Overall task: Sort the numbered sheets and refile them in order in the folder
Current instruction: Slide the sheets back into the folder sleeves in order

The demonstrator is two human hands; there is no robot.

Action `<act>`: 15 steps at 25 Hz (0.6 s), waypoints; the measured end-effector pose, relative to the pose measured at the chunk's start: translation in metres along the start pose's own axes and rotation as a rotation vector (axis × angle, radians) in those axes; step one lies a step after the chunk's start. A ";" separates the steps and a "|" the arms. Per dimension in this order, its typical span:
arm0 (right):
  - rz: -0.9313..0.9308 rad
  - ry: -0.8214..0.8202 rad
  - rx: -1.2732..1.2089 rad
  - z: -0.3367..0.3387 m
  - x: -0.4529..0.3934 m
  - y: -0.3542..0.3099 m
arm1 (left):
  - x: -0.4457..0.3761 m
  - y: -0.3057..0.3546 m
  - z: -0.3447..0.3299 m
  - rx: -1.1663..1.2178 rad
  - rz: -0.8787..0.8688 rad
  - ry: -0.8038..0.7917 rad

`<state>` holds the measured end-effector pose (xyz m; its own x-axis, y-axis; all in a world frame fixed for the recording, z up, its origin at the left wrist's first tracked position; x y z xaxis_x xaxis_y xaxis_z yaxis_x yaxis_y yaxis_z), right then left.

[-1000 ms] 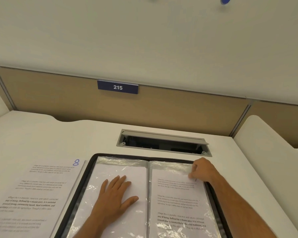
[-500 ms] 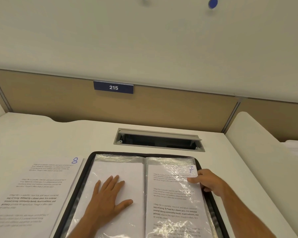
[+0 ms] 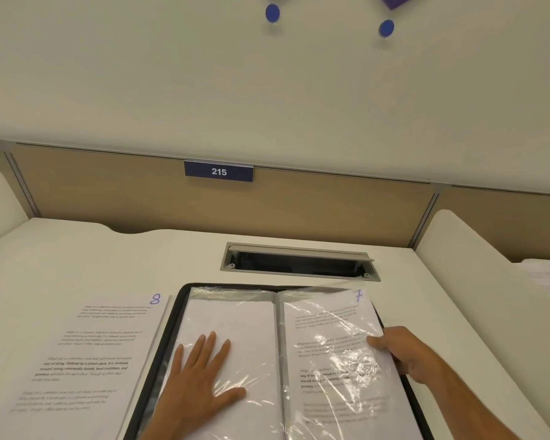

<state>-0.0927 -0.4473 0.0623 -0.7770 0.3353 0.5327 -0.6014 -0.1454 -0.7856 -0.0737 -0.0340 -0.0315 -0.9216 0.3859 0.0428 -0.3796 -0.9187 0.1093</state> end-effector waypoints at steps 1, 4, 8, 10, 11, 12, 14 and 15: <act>0.006 -0.015 -0.050 -0.001 0.007 -0.008 | 0.002 0.000 0.000 -0.004 -0.001 -0.003; 0.013 -0.057 -0.194 -0.013 0.031 -0.038 | 0.003 0.000 -0.001 -0.012 0.027 -0.055; 0.090 -0.134 -0.290 -0.052 0.060 -0.080 | -0.003 0.006 0.028 0.055 0.100 -0.016; 0.124 -0.169 -0.304 -0.080 0.067 -0.095 | -0.010 0.021 0.058 0.383 0.156 -0.064; 0.144 -0.185 -0.306 -0.096 0.071 -0.101 | -0.014 0.030 0.075 0.594 0.197 -0.051; 0.167 -0.199 -0.303 -0.114 0.073 -0.105 | -0.018 0.039 0.092 0.772 0.222 0.002; 0.226 -0.213 -0.268 -0.150 0.080 -0.109 | -0.028 0.053 0.120 1.028 0.266 0.054; 0.253 -0.214 -0.247 -0.167 0.081 -0.109 | -0.033 0.057 0.127 1.138 0.289 0.060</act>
<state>-0.0595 -0.2491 0.1389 -0.9315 0.1122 0.3459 -0.3438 0.0384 -0.9383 -0.0542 -0.0880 0.0992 -0.9755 0.1429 0.1675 0.1075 -0.3548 0.9287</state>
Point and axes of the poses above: each hand's wrist, its own x-axis away from the middle knuckle, its own z-axis out of the back of the hand, y = z × x, the point moved 2 cm from there along -x, towards the middle knuckle, and after that the axes turned 6 degrees about -x, right-handed, at the moved point
